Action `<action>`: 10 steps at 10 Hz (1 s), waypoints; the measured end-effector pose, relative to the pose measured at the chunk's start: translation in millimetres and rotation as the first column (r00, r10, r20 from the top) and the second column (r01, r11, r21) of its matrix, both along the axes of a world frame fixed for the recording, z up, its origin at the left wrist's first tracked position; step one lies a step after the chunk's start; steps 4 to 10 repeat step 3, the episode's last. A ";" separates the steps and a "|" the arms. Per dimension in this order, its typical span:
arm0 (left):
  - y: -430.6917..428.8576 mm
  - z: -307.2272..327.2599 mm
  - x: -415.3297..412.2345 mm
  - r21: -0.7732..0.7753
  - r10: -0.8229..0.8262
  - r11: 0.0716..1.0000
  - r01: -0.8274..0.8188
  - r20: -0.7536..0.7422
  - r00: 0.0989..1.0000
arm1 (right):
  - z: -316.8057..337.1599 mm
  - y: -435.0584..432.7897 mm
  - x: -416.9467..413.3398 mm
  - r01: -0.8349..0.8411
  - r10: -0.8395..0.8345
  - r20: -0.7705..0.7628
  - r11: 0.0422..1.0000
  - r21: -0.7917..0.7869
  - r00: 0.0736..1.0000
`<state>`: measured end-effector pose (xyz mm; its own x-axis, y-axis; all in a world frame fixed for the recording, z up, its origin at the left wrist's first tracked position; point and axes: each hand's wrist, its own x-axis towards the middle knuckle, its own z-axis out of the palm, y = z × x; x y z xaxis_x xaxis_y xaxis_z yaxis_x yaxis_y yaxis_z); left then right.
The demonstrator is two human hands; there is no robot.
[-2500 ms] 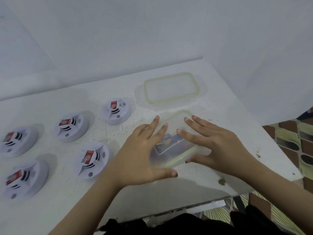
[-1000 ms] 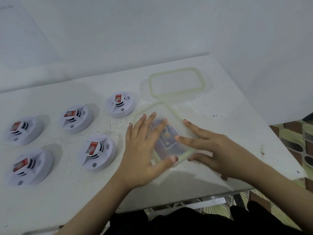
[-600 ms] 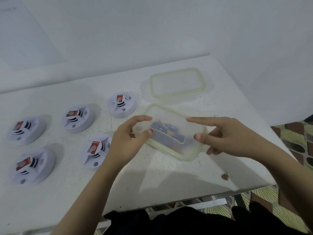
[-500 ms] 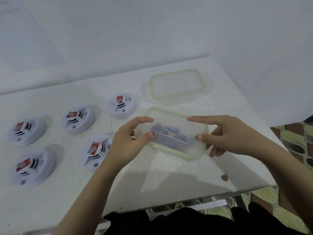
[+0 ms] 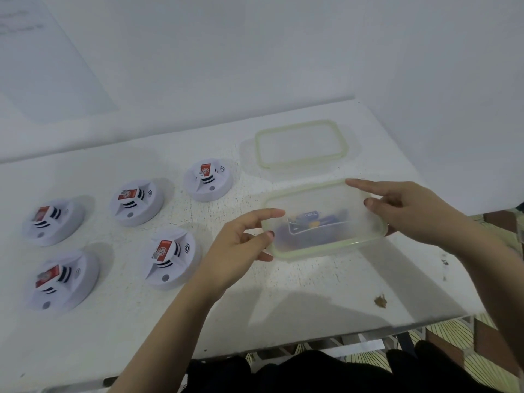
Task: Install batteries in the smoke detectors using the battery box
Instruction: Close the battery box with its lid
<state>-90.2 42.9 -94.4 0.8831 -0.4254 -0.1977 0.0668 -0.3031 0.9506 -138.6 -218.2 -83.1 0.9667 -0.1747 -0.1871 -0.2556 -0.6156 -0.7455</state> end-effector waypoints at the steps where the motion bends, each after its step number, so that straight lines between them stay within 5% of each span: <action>1: 1.0 -1.1 0.2 0.000 -0.017 1.000 0.017 0.007 1.000 | 2.2 1.3 -0.5 -0.006 0.006 -0.014 0.999 -0.044 1.000; 2: 6.7 5.1 5.2 0.102 -0.020 0.995 0.005 0.149 0.989 | 10.2 4.0 -1.7 -0.025 0.025 -0.009 0.993 -0.112 1.000; 3: 17.4 36.0 17.4 -0.029 0.138 0.990 -0.136 0.347 0.928 | 36.8 -1.3 -9.2 0.121 -0.105 0.170 0.989 -0.083 0.980; 10: 17.4 36.0 17.4 -0.029 0.138 0.990 -0.136 0.347 0.928 | 36.8 -1.3 -9.2 0.121 -0.105 0.170 0.989 -0.083 0.980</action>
